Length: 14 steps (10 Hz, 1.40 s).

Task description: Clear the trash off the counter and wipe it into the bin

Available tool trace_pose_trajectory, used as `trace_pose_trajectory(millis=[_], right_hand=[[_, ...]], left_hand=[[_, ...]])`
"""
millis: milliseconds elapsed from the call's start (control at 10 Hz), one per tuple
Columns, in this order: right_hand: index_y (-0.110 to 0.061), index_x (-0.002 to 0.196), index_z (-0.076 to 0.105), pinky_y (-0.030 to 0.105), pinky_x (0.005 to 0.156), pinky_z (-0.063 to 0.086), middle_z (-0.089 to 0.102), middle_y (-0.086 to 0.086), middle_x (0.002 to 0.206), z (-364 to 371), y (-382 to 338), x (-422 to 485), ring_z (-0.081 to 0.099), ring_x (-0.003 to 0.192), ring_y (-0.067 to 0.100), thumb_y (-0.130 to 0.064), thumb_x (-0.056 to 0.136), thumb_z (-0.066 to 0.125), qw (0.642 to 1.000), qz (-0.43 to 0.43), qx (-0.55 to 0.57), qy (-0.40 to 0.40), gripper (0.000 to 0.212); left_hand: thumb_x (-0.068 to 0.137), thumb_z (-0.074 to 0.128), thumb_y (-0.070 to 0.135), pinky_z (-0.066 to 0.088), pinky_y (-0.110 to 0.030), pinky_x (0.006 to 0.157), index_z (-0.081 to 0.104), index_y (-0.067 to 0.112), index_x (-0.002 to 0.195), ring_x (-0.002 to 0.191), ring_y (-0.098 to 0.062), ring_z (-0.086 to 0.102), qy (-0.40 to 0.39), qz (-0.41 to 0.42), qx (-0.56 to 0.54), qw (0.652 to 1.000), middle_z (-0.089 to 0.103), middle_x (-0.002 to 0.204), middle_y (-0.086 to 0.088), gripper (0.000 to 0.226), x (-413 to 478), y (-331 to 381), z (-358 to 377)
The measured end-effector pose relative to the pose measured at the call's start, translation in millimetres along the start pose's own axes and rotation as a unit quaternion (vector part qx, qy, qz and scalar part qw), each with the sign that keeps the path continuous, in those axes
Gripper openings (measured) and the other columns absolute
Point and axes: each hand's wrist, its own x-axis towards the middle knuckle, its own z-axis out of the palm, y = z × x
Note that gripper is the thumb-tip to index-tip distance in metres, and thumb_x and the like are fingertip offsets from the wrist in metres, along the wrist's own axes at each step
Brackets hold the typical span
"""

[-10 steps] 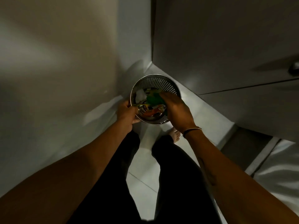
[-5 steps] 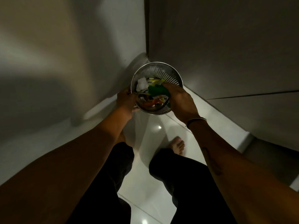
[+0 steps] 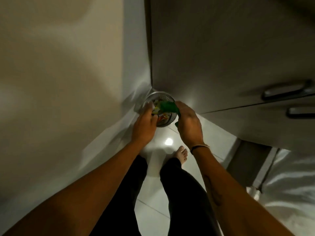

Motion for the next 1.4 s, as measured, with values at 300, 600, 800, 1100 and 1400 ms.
trace_pose_trajectory(millis=[300,600,800,1100,1400], right_hand=[[-0.015,0.155,0.047,0.045,0.127,0.036,0.049,0.002,0.161,-214,-105,-72,0.044,0.153,0.021,0.018,0.082,0.067,0.971,-0.024,0.049,0.231,0.082],[-0.01,0.153,0.048,0.038,0.122,0.043,0.056,0.007,0.154,-389,-109,-63,0.053,0.143,0.023,0.009,0.091,0.055,0.902,-0.061,0.032,0.426,0.065],[-0.012,0.149,0.054,0.043,0.113,0.048,0.062,0.011,0.146,-497,-33,9,0.06,0.133,0.033,0.012,0.084,0.053,0.879,0.075,0.04,0.469,0.069],[-0.008,0.165,0.021,0.054,0.131,0.021,0.022,0.017,0.173,-560,73,99,0.019,0.16,0.04,-0.039,0.108,0.051,0.935,0.242,-0.026,0.258,0.071],[-0.007,0.166,0.009,0.055,0.134,0.01,0.004,0.018,0.176,-537,88,107,0.004,0.164,0.037,-0.066,0.106,0.027,0.946,0.213,-0.135,0.203,0.086]], left_hand=[[0.11,0.035,0.036,0.024,-0.043,0.131,0.018,0.014,0.166,0.163,-0.018,0.008,0.052,0.341,0.152,0.926,0.013,0.176,-0.002,0.063,-112,174,-118],[0.107,0.042,0.038,0.002,-0.025,0.13,0.007,0.012,0.167,0.164,-0.02,-0.003,0.116,0.505,0.187,0.835,-0.002,0.177,-0.007,0.074,-110,354,-150],[0.106,0.036,0.05,0.017,-0.045,0.132,-0.002,0.011,0.166,0.163,-0.026,-0.01,0.078,0.47,0.284,0.832,-0.017,0.174,-0.011,0.081,-72,438,-108],[0.106,0.023,0.059,0.005,-0.044,0.134,-0.009,0.013,0.164,0.161,-0.024,-0.018,0.077,0.423,0.34,0.836,-0.027,0.171,-0.011,0.081,-37,461,-74],[0.102,0.004,0.069,0.002,-0.043,0.134,-0.007,0.011,0.164,0.162,-0.022,-0.014,0.086,0.401,0.346,0.844,-0.019,0.174,-0.011,0.086,-32,460,-64]])
